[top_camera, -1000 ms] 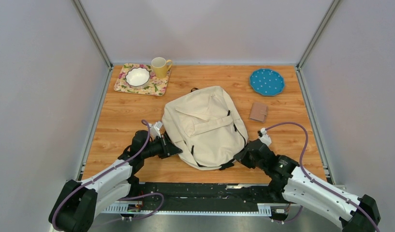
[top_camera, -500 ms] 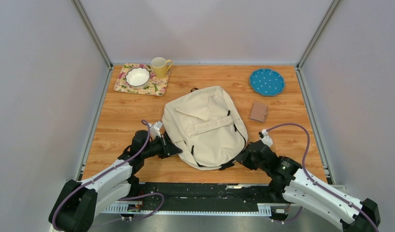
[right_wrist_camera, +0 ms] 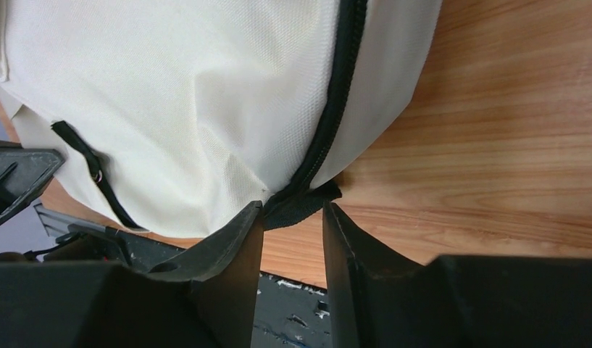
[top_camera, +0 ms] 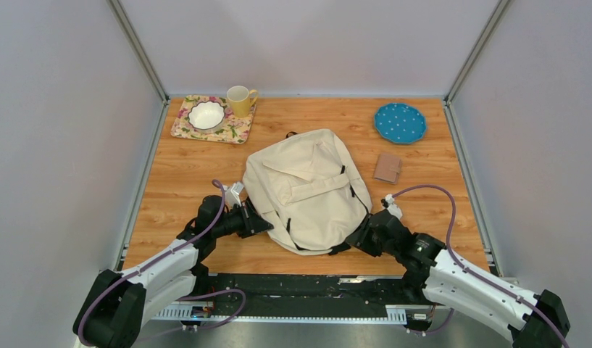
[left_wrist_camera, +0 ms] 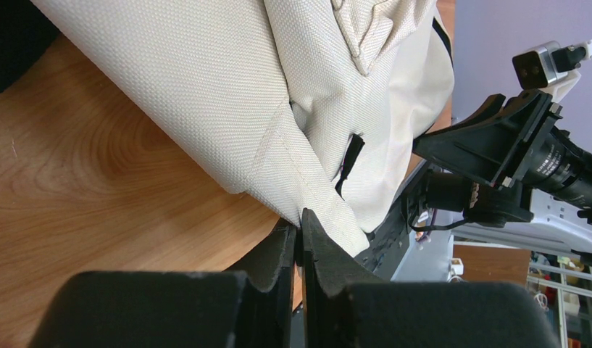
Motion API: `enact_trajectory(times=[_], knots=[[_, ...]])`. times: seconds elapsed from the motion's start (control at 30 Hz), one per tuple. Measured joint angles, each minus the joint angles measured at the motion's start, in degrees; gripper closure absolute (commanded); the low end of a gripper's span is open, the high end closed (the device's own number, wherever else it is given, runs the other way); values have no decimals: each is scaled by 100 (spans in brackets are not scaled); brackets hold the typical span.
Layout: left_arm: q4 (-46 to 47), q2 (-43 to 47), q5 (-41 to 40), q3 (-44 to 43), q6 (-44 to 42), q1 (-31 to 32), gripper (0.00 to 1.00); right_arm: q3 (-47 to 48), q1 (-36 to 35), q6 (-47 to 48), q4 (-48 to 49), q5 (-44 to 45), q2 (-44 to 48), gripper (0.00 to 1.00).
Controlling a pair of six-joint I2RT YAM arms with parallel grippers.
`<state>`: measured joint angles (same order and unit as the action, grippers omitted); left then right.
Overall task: Pack the student bag
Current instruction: Adjust the student bag at the center of the board.
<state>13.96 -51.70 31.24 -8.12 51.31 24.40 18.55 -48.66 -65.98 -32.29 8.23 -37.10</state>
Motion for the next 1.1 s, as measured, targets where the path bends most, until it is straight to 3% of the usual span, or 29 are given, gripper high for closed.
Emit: enact_trajectory(times=[0.37,1.1], knots=[[2,-7,2,0,4,0,89,2,0,-400,208,-426,118,59],[48,-28,22,2,24,0,89,-17,0,-817,857,-575,-761,56]])
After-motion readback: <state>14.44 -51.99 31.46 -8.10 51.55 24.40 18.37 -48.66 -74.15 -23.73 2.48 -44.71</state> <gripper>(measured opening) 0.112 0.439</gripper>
